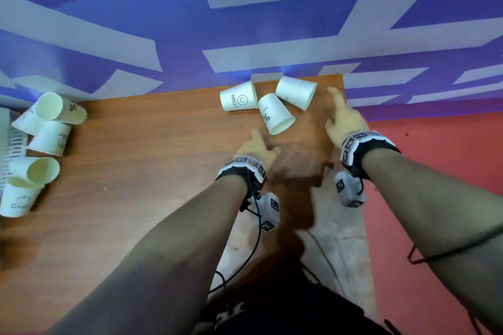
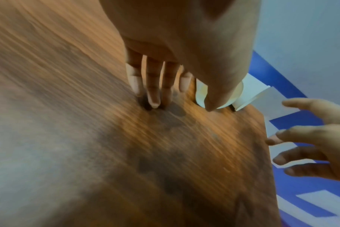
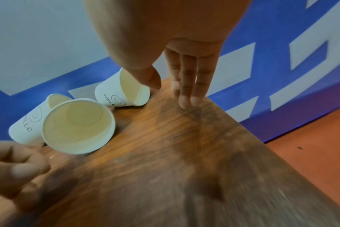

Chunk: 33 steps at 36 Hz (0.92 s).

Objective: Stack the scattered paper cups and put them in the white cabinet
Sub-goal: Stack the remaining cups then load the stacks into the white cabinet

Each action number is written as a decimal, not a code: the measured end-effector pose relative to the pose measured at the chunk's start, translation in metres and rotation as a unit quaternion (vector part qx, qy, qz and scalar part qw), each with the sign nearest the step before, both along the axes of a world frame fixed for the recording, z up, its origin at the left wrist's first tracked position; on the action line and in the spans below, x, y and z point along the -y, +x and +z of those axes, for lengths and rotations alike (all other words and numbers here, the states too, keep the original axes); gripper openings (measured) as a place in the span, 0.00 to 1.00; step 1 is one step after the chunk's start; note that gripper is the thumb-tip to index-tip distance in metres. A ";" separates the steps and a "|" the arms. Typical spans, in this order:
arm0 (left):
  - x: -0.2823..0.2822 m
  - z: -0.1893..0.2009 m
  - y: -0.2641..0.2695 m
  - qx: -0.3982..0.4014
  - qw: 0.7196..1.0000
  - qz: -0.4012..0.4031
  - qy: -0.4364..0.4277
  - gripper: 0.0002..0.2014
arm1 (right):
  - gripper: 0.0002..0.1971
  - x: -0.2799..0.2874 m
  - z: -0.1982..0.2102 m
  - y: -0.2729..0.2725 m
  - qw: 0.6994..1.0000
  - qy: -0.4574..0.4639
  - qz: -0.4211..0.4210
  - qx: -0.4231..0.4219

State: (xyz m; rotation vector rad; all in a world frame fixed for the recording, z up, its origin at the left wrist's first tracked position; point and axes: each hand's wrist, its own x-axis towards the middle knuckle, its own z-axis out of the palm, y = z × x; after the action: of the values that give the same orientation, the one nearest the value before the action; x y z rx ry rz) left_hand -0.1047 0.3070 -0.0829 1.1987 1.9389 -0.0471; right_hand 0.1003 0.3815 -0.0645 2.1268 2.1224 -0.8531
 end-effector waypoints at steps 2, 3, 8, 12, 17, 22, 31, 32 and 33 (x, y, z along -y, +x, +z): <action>-0.010 -0.008 0.004 0.010 0.999 0.031 0.020 0.28 | 0.38 -0.016 -0.007 -0.004 0.999 0.019 0.027 -0.011; -0.014 -0.013 0.005 0.014 0.999 0.041 0.027 0.28 | 0.38 -0.024 -0.011 -0.006 0.999 0.027 0.038 -0.019; -0.027 -0.032 0.001 0.053 0.993 0.100 0.040 0.23 | 0.33 -0.053 -0.027 -0.020 0.999 0.013 0.039 -0.028; -0.030 -0.043 0.002 0.083 0.986 0.142 0.039 0.19 | 0.23 -0.061 -0.038 -0.027 1.000 0.004 0.002 0.001; -0.030 -0.046 0.010 0.077 0.980 0.179 0.030 0.15 | 0.10 -0.055 -0.051 -0.032 0.999 0.016 -0.042 0.029; -0.031 -0.043 0.007 0.080 0.983 0.166 0.006 0.15 | 0.11 -0.057 -0.054 -0.027 0.998 0.025 -0.056 -0.021; -0.033 -0.043 0.006 0.070 0.986 0.154 -0.002 0.20 | 0.09 -0.059 -0.053 -0.025 0.999 0.041 -0.012 -0.028; -0.032 -0.043 0.005 0.071 0.986 0.153 -0.002 0.20 | 0.09 -0.058 -0.052 -0.025 0.999 0.041 -0.014 -0.029; -0.032 -0.042 0.005 0.070 0.987 0.148 -0.004 0.19 | 0.09 -0.056 -0.050 -0.026 0.998 0.041 -0.017 -0.034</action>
State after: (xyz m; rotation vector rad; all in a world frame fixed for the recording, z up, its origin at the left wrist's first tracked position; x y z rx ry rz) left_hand -0.0997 0.3386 -0.1252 0.8738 1.9693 0.1809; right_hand 0.0740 0.4373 -0.1147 2.2098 2.1952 -0.8680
